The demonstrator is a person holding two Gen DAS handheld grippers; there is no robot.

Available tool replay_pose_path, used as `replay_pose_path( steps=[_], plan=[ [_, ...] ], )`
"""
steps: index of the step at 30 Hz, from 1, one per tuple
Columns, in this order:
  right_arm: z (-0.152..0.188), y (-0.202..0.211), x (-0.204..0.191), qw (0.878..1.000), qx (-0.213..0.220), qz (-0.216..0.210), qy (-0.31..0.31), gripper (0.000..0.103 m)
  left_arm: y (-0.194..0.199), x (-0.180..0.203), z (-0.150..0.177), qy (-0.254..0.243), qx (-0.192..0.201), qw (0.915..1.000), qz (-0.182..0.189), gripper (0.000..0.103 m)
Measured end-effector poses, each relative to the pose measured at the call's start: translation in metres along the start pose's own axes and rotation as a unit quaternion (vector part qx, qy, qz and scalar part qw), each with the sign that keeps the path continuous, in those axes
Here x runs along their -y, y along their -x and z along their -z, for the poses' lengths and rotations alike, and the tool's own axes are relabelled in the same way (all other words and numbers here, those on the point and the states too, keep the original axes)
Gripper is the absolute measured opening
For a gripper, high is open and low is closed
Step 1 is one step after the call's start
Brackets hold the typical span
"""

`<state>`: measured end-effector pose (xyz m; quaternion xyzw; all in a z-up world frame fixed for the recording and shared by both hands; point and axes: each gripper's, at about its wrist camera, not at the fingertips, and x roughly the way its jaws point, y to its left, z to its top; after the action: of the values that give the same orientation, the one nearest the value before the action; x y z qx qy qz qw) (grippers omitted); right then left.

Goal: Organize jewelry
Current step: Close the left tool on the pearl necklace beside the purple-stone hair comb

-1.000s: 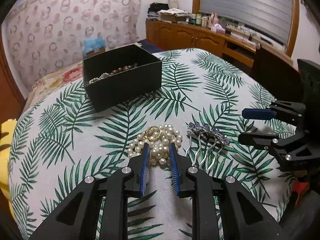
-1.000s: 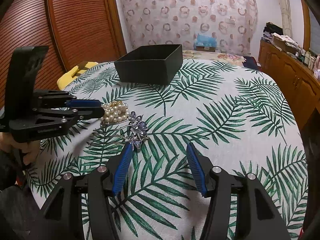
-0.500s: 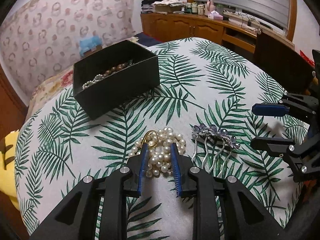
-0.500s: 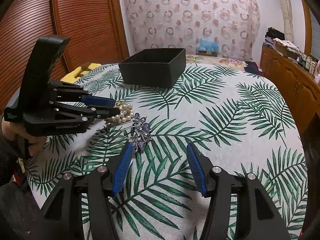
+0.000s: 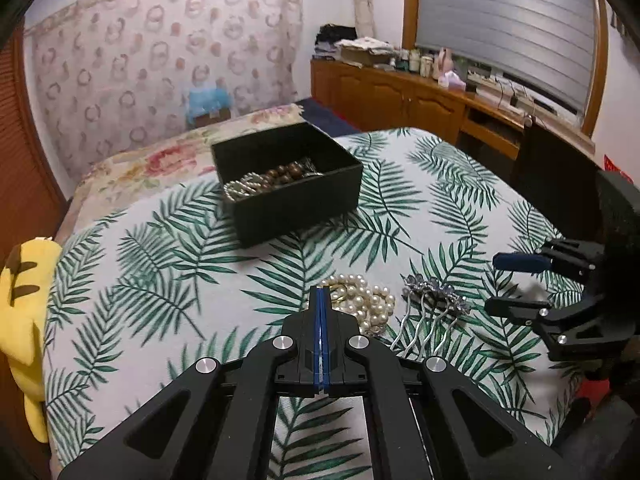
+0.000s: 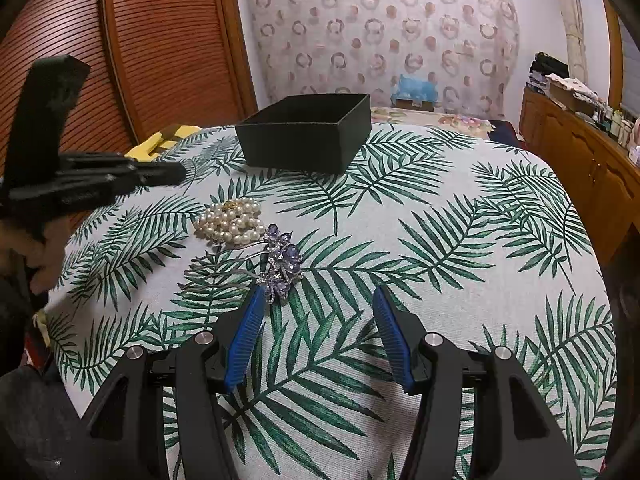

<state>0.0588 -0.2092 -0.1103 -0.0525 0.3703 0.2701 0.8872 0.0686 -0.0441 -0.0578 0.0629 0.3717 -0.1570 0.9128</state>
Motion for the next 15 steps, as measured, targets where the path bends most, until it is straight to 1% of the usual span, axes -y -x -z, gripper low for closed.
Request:
replay_pose_path(
  steps=[5, 8, 11, 13, 15],
  plan=[
    [-0.001, -0.002, -0.002, 1.000, -0.003, 0.003, 0.001, 0.058, -0.008, 0.002, 0.006, -0.014, -0.016, 0.9998, -0.001, 0.000],
    [-0.001, -0.002, -0.001, 1.000, -0.003, 0.003, 0.000, 0.059, -0.018, -0.006, 0.010, 0.002, -0.028, 0.9996, -0.003, 0.000],
    [-0.001, -0.002, -0.001, 1.000, -0.004, 0.002, 0.001, 0.058, -0.028, -0.014, 0.011, 0.018, -0.040, 0.9990, 0.006, 0.000],
    [-0.001, -0.001, 0.000, 1.000, -0.003, 0.002, 0.000, 0.058, -0.036, -0.017, 0.013, 0.024, -0.054, 0.9982, 0.012, 0.003],
    [-0.001, -0.002, 0.000, 1.000, -0.003, 0.001, -0.001, 0.058, -0.040, -0.017, 0.014, 0.029, -0.059, 0.9976, 0.021, 0.012]
  ],
)
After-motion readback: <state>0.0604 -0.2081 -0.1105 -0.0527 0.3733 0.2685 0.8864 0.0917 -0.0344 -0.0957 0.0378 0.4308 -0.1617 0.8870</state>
